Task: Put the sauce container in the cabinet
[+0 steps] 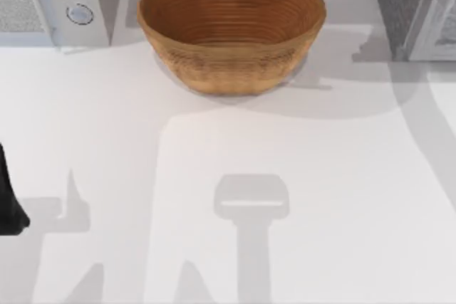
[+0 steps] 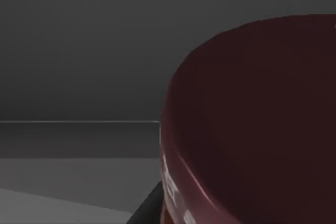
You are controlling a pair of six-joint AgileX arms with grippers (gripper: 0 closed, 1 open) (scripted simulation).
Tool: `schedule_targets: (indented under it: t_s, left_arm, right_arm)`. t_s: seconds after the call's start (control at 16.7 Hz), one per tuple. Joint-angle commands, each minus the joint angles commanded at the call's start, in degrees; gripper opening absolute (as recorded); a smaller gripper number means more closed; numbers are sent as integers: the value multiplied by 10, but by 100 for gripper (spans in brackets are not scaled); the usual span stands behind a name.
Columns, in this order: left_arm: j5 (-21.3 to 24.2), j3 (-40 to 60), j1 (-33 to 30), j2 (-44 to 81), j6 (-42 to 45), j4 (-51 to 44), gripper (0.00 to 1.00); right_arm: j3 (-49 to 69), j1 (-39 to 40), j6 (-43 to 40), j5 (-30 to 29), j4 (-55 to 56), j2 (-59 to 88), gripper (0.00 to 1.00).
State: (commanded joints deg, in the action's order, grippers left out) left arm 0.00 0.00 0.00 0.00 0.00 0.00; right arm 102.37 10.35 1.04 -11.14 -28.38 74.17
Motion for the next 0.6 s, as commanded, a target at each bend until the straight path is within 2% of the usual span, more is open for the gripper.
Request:
schedule_targets:
  t_s: [0.18, 0.6]
  left_arm:
    - [0, 0, 0, 0, 0, 0, 100]
    - [0, 0, 0, 0, 0, 0, 100]
  right_arm:
    - [43, 6, -1, -3, -12, 32, 0]
    - [50, 0, 0, -1, -13, 41, 0]
